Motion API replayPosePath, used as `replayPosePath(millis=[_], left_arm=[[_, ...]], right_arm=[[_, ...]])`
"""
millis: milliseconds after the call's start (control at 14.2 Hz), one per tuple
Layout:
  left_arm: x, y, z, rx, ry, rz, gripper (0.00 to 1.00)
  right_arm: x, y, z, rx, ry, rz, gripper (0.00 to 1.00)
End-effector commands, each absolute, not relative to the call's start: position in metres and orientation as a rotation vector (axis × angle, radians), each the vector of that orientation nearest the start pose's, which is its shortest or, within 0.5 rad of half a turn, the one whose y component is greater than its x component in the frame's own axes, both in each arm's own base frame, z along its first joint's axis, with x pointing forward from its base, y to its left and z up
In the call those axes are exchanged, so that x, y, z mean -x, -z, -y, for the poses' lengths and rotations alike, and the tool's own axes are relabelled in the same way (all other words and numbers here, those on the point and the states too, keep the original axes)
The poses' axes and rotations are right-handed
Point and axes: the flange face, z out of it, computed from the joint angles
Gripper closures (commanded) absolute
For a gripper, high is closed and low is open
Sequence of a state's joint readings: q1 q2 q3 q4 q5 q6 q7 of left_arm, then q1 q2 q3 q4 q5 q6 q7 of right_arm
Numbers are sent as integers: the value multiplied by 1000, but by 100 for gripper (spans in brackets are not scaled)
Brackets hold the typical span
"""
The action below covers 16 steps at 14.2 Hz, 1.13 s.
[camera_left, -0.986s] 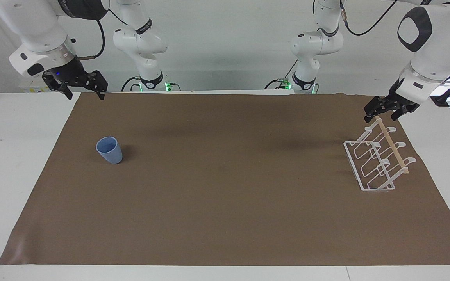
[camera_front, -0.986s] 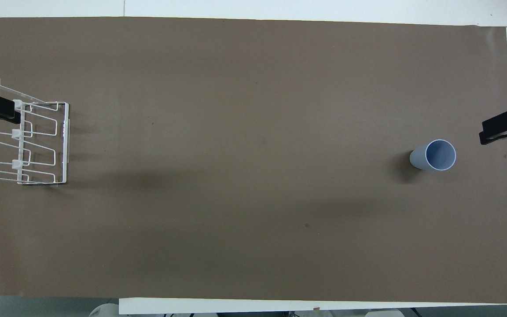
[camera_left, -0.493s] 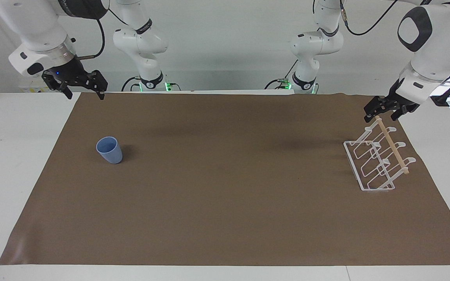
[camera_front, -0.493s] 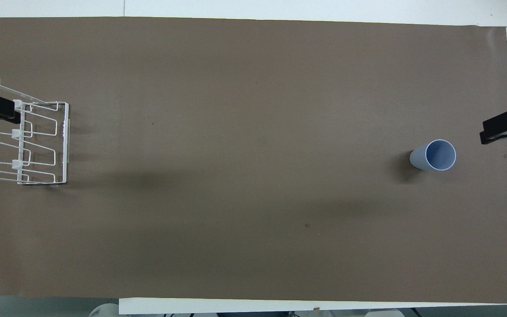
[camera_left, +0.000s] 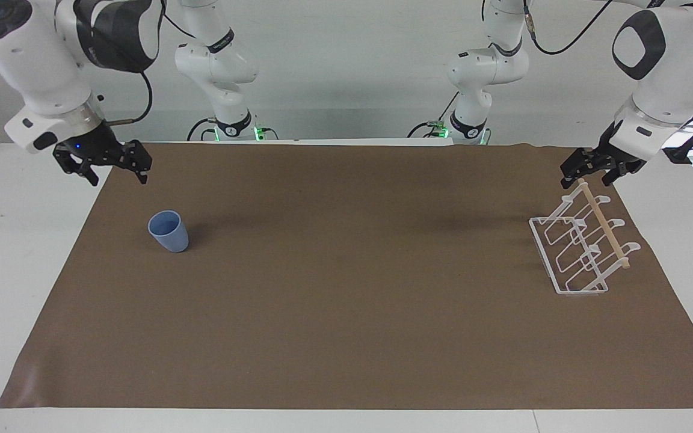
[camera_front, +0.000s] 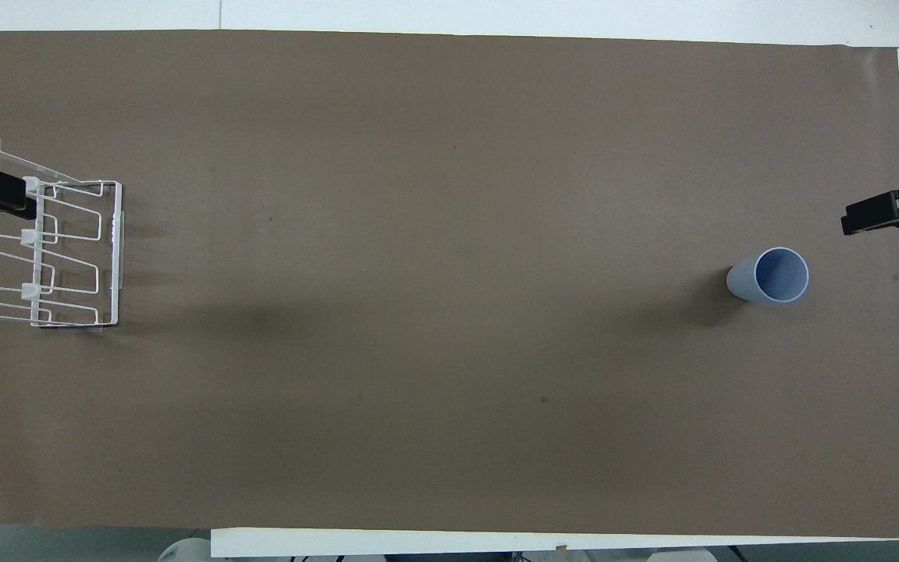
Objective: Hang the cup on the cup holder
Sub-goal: 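Lower the right gripper into the blue cup and grasp it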
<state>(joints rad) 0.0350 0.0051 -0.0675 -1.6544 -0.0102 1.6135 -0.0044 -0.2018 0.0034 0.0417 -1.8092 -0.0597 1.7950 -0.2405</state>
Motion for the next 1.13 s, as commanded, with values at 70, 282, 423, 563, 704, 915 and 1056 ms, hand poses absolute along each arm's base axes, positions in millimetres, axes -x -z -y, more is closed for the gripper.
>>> replayPosePath(millis=[70,282,423,563,704,915,1056], left_arm=[[-556,-589,15,3134,-58,-61,0],[-556,-589,15,3134,-58,-63,0],[-556,-589,15,3134,-58,-61,0],[-556,-589,15,3134,-58,-61,0],[-556,-589,15,3134,-58,-61,0],[-556,-589,15,3134,-58,-61,0],[-556,-589,15,3134,-58,-61,0]], right_arm=[[-538,-463,107,3128,-99,183,0],[-530,-422,124,3093,-118,226,0],[-523,-401,130,3082,-132,274,0],[-526,-395,135,3086,-111,279,0],[-525,-378,137,3072,-149,292,1],[-530,-375,137,3086,-106,283,12],[-529,-373,135,3091,-100,252,15]])
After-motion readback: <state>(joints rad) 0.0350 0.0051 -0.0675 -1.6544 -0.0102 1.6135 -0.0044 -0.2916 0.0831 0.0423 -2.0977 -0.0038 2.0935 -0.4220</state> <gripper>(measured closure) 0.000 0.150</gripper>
